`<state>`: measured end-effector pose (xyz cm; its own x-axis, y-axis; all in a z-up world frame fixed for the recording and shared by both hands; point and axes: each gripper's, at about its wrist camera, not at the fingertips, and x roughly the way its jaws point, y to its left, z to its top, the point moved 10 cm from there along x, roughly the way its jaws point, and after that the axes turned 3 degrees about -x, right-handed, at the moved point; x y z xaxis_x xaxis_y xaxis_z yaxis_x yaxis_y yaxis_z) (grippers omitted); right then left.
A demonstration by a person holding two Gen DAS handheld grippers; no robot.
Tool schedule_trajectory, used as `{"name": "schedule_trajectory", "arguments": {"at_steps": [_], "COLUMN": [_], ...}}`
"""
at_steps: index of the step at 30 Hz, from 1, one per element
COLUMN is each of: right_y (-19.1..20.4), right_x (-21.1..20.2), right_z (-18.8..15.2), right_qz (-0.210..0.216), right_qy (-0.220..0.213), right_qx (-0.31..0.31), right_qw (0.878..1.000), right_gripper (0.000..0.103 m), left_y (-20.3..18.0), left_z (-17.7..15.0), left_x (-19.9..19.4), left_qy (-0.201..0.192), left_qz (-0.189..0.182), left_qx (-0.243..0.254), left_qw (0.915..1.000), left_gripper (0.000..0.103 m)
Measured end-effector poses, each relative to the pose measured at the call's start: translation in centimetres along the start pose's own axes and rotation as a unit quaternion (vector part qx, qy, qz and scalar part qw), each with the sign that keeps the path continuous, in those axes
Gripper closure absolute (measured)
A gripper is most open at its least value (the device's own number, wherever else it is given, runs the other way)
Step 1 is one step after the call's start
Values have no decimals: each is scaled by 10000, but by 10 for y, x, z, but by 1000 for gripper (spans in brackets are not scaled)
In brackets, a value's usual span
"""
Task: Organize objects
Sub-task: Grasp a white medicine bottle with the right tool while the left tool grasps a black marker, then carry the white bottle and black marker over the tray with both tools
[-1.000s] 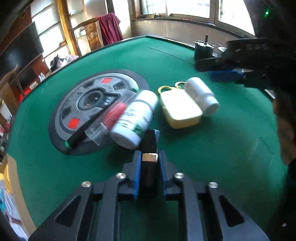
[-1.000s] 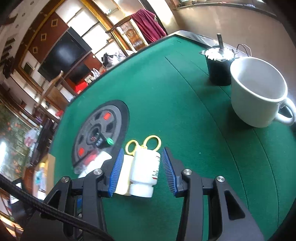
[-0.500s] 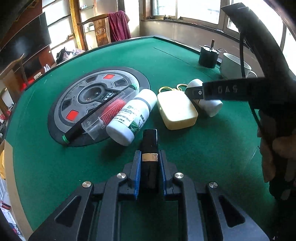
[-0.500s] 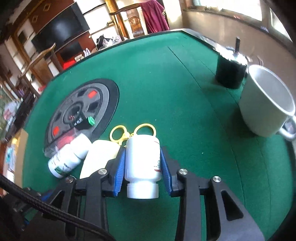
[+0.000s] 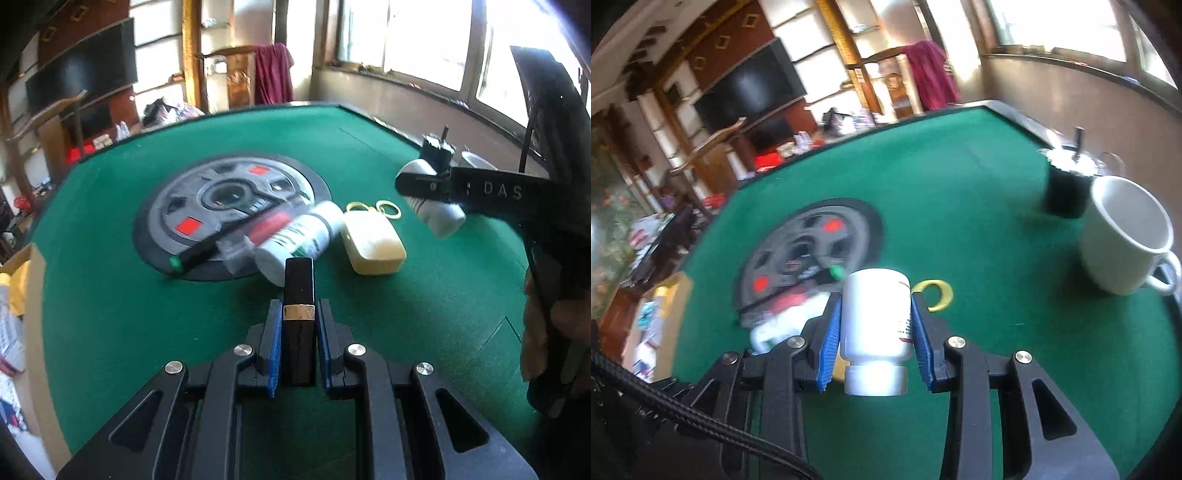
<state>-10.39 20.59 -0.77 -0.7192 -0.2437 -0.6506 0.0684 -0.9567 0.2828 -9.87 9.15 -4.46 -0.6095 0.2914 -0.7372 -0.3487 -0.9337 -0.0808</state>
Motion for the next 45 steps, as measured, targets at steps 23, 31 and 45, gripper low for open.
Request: {"name": "schedule_trajectory", "arguments": {"at_steps": [23, 31, 45], "right_y": [130, 174, 243], "right_x": [-14, -16, -23], "right_z": [-57, -71, -84], "right_qz": [1147, 1389, 1631], "right_qy": [133, 261, 328], "right_qx": [-954, -1192, -1703], "right_qw": [9887, 9828, 9713], "right_gripper": [70, 70, 70], "left_y": [74, 94, 153], "left_z": [-21, -26, -43], "left_x": [-102, -126, -165], "left_qy": [-906, -1129, -1469], "left_qz": [675, 741, 885], "left_qx": [-631, -798, -1302], "left_qw": [9916, 9876, 9765], "left_gripper": [88, 88, 88]}}
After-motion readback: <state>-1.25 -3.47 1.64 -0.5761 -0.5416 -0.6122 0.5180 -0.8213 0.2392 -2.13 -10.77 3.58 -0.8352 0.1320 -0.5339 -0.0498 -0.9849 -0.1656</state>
